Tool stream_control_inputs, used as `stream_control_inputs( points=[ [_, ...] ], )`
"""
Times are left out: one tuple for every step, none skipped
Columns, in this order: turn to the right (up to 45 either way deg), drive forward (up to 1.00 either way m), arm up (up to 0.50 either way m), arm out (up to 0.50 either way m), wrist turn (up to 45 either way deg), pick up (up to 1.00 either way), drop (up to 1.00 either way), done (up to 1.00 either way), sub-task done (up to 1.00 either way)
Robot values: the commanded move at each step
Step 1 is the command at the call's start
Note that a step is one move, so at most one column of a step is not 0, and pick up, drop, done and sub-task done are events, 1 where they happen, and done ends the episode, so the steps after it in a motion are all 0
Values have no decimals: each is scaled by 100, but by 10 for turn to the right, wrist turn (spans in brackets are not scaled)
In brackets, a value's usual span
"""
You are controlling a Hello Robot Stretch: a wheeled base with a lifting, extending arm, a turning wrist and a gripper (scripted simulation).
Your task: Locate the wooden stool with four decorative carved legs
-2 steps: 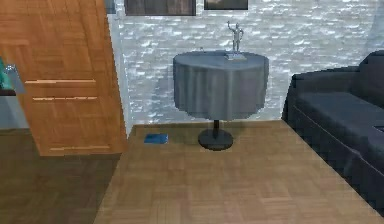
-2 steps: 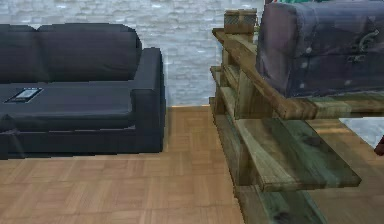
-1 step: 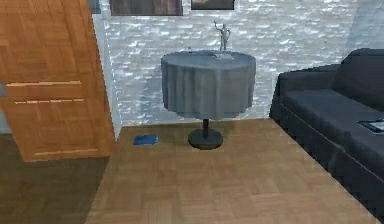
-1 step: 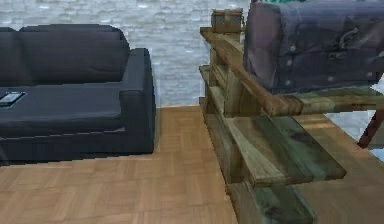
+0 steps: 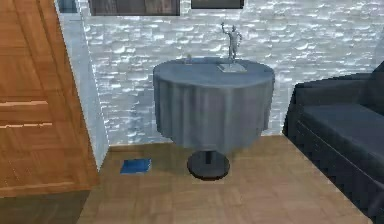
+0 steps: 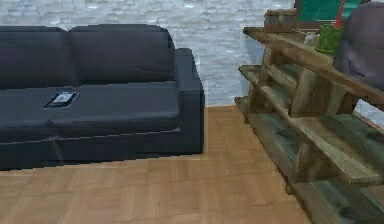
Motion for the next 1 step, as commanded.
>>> stream_control_inputs(
  points=[
    [-450, 0, 0, 0, 0, 0, 0, 0, 0]
  ],
)
